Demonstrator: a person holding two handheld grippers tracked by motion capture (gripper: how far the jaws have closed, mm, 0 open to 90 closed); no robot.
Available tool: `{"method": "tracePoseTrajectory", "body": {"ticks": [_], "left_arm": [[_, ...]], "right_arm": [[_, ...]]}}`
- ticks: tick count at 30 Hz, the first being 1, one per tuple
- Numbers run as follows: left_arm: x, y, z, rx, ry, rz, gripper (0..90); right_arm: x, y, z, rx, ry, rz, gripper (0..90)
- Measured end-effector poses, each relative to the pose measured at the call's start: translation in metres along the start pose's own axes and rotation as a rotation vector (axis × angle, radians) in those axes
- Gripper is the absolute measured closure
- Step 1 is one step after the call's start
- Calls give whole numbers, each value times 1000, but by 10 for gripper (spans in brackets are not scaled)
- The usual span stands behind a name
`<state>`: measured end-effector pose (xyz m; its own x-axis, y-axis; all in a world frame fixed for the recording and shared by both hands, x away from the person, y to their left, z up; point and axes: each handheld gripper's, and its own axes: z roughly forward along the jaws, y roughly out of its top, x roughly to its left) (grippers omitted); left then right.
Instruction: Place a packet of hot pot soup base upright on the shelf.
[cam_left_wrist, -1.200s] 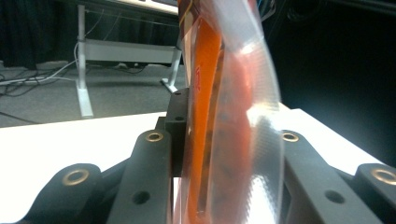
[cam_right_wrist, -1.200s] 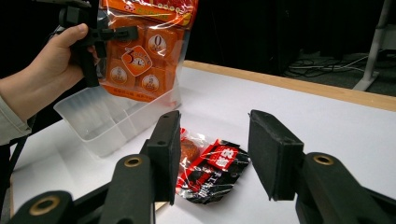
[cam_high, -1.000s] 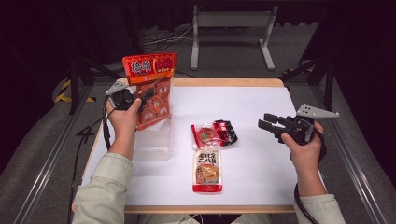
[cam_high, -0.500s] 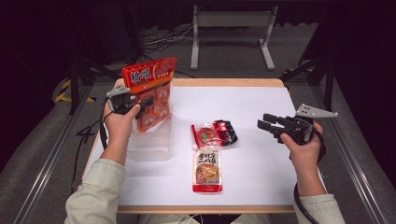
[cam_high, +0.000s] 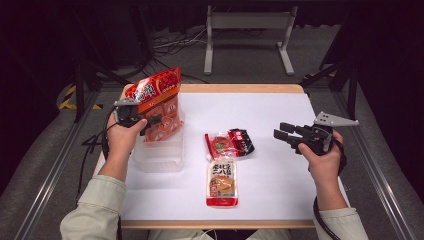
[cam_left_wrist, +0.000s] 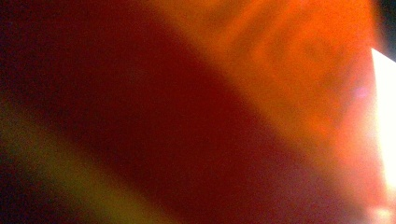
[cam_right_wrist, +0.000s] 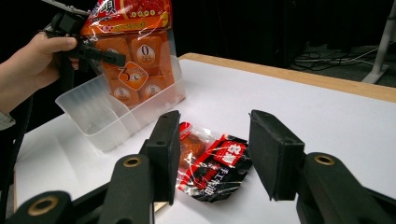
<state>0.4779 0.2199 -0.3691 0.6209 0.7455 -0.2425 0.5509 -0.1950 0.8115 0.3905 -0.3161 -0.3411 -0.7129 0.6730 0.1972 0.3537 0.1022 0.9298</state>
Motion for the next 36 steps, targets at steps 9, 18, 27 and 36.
{"method": "tracePoseTrajectory", "body": {"ticks": [9,18,27,36], "left_arm": [[5,-3,-2,21,30,-39,677],[5,-15,-7,-70,56,-73,430],[-4,-22,-21,-136,119,-43,96],[-19,-33,-46,-163,151,51,108]], "right_arm": [[0,-1,1,3,1,5,547],[-1,-1,3,11,0,8,545],[-1,-1,4,12,-3,8,535],[-1,-1,2,12,-12,6,529]]}}
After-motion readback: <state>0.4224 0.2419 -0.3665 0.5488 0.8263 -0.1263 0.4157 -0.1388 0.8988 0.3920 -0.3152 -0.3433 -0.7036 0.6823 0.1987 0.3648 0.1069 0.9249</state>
